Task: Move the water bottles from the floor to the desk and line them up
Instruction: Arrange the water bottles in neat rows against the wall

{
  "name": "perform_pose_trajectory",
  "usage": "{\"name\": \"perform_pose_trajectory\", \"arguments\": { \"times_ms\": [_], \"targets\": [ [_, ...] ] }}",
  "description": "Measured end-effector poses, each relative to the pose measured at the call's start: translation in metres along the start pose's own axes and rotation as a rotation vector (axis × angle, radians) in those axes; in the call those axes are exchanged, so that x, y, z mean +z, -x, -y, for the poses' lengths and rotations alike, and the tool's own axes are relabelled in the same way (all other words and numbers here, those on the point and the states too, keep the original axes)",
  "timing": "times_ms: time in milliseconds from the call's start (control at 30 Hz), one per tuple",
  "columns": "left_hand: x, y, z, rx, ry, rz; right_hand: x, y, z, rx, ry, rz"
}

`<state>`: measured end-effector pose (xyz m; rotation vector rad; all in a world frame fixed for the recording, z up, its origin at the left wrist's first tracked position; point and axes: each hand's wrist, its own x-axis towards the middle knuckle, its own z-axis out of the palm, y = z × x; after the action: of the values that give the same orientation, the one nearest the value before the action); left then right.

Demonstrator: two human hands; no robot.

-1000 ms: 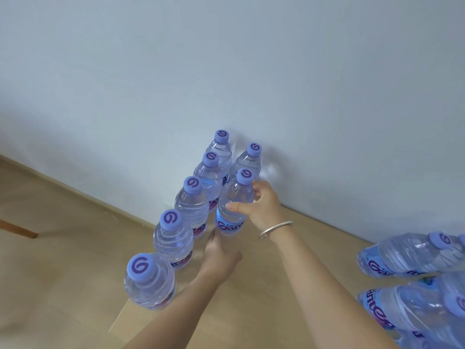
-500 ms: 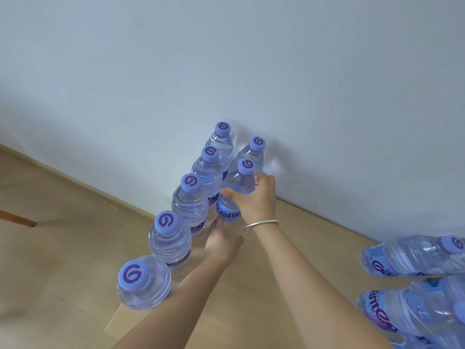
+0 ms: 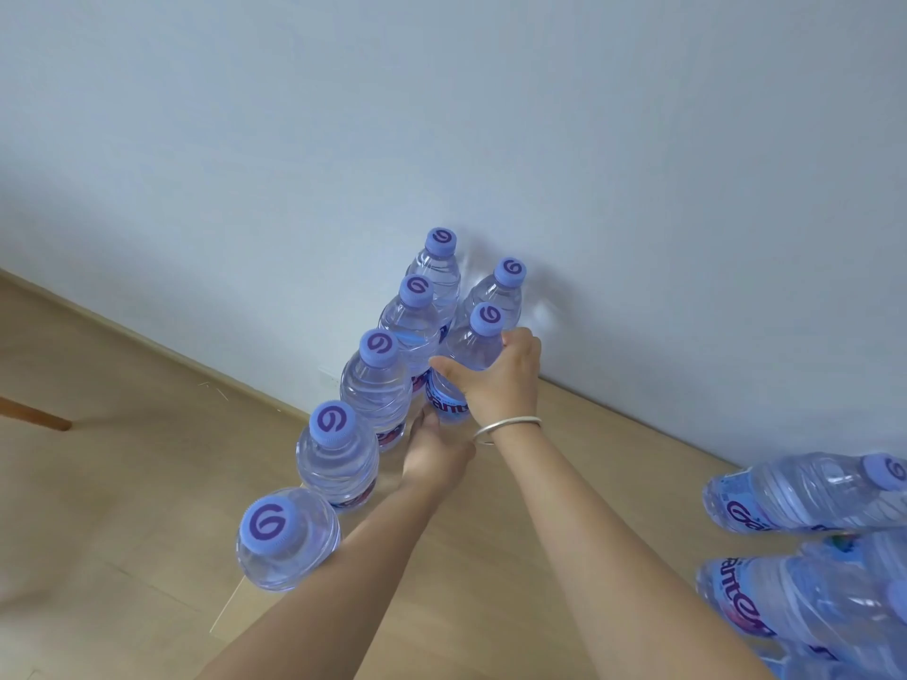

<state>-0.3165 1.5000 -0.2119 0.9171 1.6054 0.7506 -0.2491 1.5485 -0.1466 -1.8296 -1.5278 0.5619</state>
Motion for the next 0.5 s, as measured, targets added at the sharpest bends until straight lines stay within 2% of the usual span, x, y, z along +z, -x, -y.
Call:
{"name": "perform_pose_trajectory", "arguments": {
  "times_ms": [100,200,300,367,500],
  "targets": [
    [-0.001,0.008,-0.004,-0.017,0.005,-0.015,-0.016,0.001,0.008,0.075,-0.052,0.13],
    [0.002,0.028,0.001,-0.043,-0.016,-0.011,-0.065,0.011,0.011,0.154,-0.159,0.258],
    [0.011,0.048,0.012,-0.036,-0.082,0.082,-0.135,0.032,-0.007,0.176,-0.041,0.343],
    [0.023,0.061,0.015,0.014,-0.208,0.152,-0.181,0.053,-0.025,0.243,0.023,0.272],
    [0.058,0.087,0.022,0.108,-0.331,0.345,-0.257,0.108,-0.055,0.428,0.12,-0.007]
  ]
}}
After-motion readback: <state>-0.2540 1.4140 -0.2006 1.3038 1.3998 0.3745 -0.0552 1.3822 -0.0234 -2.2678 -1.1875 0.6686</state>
